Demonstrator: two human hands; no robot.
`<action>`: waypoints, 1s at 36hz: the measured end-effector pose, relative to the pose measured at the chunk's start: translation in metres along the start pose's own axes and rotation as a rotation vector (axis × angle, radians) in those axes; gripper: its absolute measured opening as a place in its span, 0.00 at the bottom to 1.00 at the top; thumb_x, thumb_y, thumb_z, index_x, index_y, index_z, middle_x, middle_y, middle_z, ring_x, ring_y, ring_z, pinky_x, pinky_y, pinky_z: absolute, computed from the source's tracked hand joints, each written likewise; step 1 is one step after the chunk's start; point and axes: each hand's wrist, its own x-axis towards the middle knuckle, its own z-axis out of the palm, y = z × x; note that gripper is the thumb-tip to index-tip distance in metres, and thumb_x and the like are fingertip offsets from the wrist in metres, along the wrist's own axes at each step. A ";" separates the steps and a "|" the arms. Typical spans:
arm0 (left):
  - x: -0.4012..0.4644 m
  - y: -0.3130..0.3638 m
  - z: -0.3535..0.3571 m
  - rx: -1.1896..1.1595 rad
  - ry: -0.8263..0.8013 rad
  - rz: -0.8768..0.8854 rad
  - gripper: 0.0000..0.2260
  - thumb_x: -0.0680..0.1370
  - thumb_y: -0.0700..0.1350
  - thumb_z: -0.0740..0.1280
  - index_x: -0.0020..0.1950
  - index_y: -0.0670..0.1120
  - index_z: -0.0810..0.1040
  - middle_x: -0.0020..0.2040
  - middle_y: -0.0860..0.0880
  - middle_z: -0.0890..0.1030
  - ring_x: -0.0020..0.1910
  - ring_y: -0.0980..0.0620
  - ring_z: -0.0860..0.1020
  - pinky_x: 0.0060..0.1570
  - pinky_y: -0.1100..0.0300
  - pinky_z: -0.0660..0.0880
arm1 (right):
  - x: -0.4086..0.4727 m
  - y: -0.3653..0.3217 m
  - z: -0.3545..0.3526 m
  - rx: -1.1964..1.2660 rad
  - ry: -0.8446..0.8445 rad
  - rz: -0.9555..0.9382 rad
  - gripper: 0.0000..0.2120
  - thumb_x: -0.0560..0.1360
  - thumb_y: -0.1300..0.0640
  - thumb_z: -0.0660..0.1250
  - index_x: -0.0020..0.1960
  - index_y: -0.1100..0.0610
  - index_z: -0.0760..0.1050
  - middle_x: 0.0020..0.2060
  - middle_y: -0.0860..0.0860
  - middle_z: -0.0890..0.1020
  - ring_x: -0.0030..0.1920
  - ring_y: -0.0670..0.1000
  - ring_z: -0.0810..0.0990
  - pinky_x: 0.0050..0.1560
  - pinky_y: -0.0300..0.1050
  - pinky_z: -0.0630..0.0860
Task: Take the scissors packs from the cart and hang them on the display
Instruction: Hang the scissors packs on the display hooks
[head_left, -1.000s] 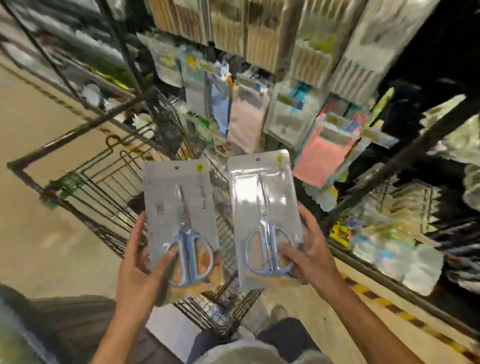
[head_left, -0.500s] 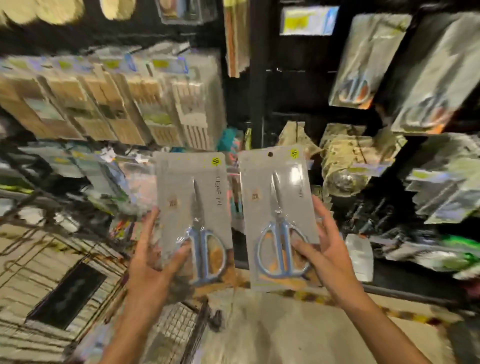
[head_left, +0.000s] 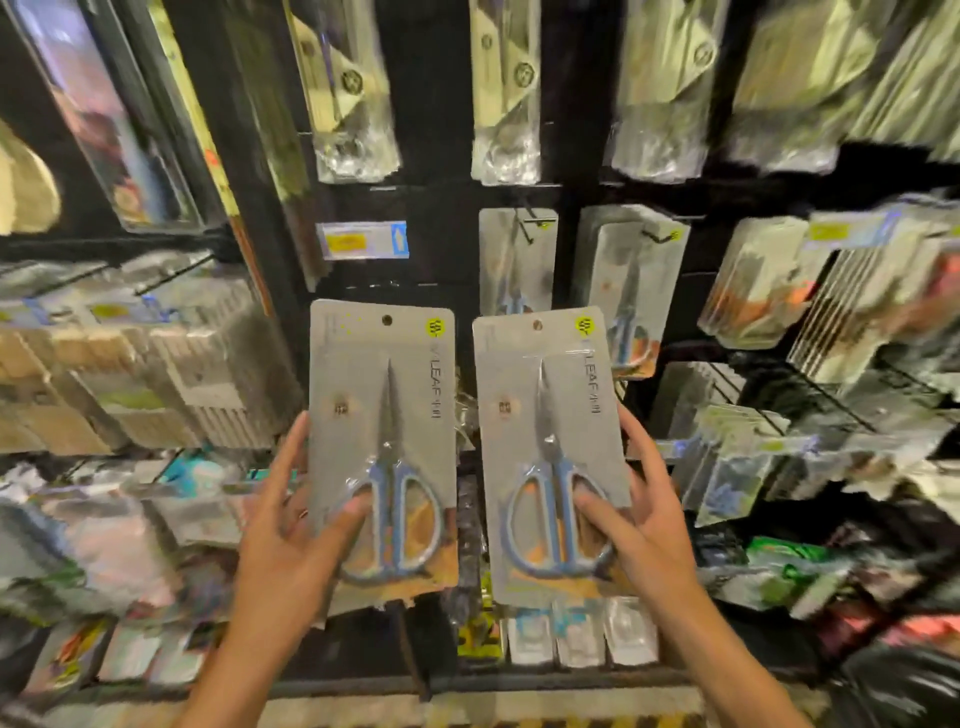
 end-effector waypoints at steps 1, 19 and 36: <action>0.006 -0.001 0.001 -0.006 -0.009 0.017 0.37 0.76 0.33 0.72 0.77 0.64 0.67 0.66 0.62 0.80 0.63 0.62 0.80 0.60 0.66 0.78 | 0.005 -0.001 0.000 -0.002 0.007 -0.006 0.38 0.77 0.72 0.67 0.79 0.48 0.59 0.63 0.45 0.83 0.61 0.48 0.83 0.54 0.38 0.81; 0.096 -0.004 0.025 -0.055 -0.109 0.106 0.37 0.74 0.43 0.73 0.78 0.67 0.63 0.61 0.77 0.77 0.61 0.66 0.80 0.51 0.73 0.78 | 0.094 -0.006 0.011 -0.085 0.097 -0.071 0.36 0.77 0.72 0.68 0.77 0.47 0.62 0.60 0.37 0.83 0.61 0.44 0.83 0.51 0.35 0.80; 0.130 -0.010 0.065 -0.020 -0.045 0.161 0.38 0.73 0.46 0.73 0.77 0.70 0.63 0.71 0.67 0.75 0.67 0.60 0.78 0.63 0.55 0.78 | 0.164 0.026 -0.009 -0.004 -0.011 -0.085 0.37 0.75 0.64 0.71 0.77 0.40 0.63 0.72 0.46 0.75 0.70 0.50 0.77 0.65 0.51 0.78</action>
